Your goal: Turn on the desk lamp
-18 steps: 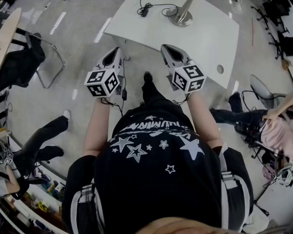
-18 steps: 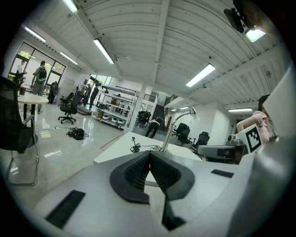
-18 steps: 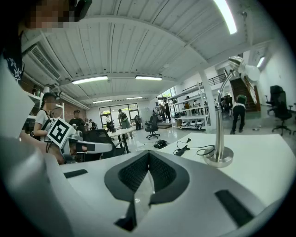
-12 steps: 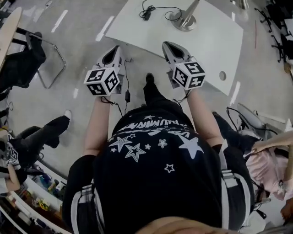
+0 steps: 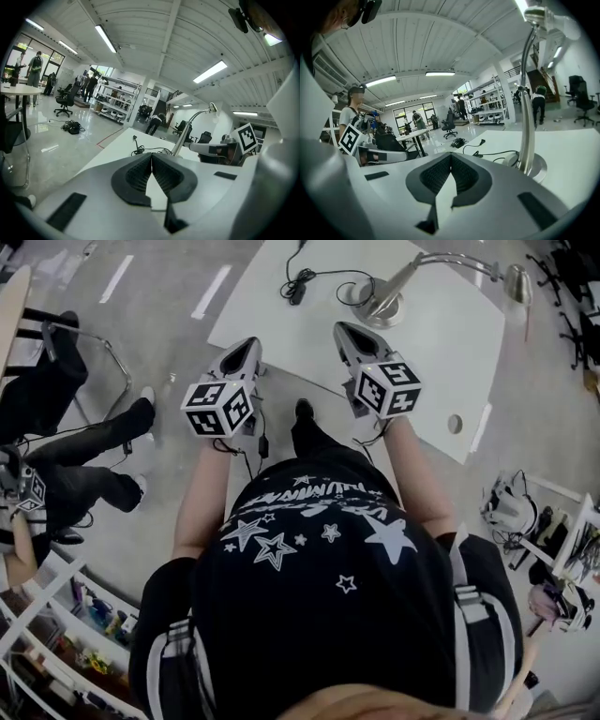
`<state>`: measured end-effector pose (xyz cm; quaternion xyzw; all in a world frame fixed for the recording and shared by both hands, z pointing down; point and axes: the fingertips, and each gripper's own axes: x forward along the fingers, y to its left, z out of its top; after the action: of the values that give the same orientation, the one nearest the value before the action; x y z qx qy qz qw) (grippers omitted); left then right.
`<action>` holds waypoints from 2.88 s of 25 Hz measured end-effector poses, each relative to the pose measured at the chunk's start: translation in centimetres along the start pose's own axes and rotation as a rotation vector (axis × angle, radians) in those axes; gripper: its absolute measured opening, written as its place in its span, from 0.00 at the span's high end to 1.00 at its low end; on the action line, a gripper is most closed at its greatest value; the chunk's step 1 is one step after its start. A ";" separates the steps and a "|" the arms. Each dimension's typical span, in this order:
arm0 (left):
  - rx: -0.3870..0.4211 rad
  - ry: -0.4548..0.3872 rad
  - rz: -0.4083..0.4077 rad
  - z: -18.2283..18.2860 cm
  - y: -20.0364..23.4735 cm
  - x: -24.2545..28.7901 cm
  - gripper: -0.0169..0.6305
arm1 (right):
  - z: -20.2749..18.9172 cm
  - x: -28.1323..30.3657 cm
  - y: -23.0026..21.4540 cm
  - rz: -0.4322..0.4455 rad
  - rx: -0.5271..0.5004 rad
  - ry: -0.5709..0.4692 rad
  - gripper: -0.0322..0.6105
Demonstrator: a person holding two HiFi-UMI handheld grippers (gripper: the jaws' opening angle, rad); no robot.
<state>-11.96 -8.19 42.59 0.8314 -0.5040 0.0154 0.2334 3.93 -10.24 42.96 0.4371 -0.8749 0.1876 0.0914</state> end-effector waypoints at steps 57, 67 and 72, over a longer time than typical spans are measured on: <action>0.198 0.457 -0.036 -7.2 3.1 20.5 0.88 | -2.5 13.2 -8.5 0.091 0.132 0.193 0.94; 0.199 0.460 -0.030 -7.5 3.1 20.8 0.88 | -4.7 14.9 -7.4 0.143 0.091 0.320 0.94; 0.162 0.465 -0.040 -7.1 3.5 20.4 0.88 | -5.4 16.2 -6.5 0.161 0.068 0.380 0.94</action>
<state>-3.42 -23.60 55.56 0.8314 -0.4170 0.2422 0.2761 -0.66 -23.41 54.78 0.3254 -0.8671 0.3029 0.2248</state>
